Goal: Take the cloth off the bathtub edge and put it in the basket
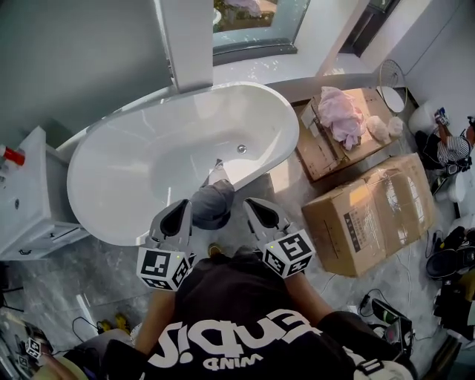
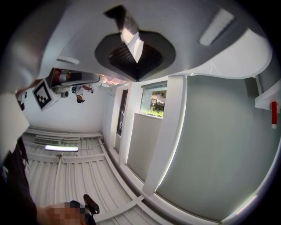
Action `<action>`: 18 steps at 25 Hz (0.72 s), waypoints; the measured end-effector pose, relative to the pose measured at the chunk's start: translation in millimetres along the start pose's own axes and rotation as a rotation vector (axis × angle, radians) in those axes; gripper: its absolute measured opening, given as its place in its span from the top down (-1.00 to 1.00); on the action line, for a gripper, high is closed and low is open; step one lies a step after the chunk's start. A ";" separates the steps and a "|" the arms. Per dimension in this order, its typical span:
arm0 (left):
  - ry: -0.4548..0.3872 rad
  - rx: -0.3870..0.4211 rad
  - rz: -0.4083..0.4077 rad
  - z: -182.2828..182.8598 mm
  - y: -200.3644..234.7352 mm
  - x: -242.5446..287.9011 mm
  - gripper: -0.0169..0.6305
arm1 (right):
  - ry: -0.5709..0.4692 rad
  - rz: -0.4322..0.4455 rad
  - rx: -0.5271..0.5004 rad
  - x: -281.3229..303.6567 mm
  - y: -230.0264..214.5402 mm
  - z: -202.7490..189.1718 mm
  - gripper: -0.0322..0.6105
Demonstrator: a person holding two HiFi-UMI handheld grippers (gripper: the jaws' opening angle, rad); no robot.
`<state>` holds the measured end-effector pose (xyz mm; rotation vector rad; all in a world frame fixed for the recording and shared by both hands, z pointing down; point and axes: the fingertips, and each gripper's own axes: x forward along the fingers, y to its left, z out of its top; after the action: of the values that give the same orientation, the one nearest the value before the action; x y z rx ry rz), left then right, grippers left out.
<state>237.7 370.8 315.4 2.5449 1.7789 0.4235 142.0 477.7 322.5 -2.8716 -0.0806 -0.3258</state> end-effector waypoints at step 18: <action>-0.017 -0.048 0.028 14.6 5.3 51.3 0.96 | 0.048 0.101 -0.036 38.8 -37.8 20.4 0.87</action>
<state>262.2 418.4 313.2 2.5364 1.7080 0.4375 181.0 520.4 321.2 -2.8887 0.0790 -0.3795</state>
